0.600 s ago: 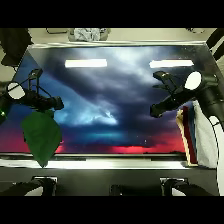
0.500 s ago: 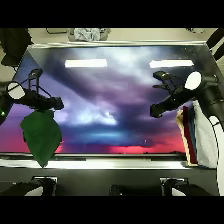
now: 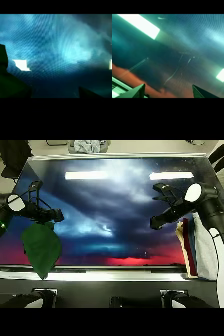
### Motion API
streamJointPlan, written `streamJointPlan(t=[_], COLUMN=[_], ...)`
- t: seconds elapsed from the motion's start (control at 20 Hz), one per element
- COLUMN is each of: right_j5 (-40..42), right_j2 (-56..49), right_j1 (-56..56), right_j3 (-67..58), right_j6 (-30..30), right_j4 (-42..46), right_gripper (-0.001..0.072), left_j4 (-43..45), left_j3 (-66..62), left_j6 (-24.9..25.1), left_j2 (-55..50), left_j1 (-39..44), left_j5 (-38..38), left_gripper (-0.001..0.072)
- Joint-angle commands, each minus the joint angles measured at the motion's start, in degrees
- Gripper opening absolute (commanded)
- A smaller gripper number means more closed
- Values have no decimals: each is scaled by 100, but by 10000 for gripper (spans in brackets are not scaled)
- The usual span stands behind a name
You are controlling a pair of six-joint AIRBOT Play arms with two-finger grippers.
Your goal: Fold the shirts.
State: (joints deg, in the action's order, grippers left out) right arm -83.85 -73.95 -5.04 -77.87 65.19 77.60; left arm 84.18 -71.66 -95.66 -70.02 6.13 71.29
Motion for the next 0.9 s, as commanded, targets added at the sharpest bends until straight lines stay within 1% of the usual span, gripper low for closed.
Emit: streamJointPlan(t=[0.0, 0.05, 0.1, 0.2, 0.25, 0.4, 0.65, 0.7, 0.75, 0.8, 0.85], right_j5=[2, 96, 345, 831, 931, 1095, 1117, 1163, 1163, 1134, 975], right_j2=[-2, -2, -2, -2, -2, -2, -2, -4, -4, -4, -4], right_j1=[-4, -4, -4, -4, -4, -4, -4, -4, -4, -4, -4], right_j3=[2, 2, 2, 0, 0, 0, -2, -2, -2, -2, -2], right_j6=[15, 22, 22, 20, 20, 17, 20, 20, 17, 13, 13], right_j4=[-4, -13, -11, 2, 2, 2, 72, 127, 160, 212, 258], right_gripper=[674, 674, 674, 674, 675, 675, 675, 675, 675, 675, 674], left_j4=[0, 0, -24, -44, -42, -44, -273, -258, -142, 321, 909], left_j3=[2, 2, 4, 2, 2, 2, -7, -66, -177, -310, -380], left_j6=[2, -2, -50, -46, -44, -46, -42, -11, 243, 170, -197], left_j2=[2, 2, -11, -39, -39, -37, -28, -17, -20, -22, -20], left_j1=[2, 2, 4, 4, 2, 2, 2, -35, -94, -219, -424], left_j5=[-2, -7, -203, -817, -1080, -1937, -2664, -2597, -2214, -1582, -885], left_gripper=[675, 675, 675, 675, 675, 675, 677, 689, 720, 720, 720])
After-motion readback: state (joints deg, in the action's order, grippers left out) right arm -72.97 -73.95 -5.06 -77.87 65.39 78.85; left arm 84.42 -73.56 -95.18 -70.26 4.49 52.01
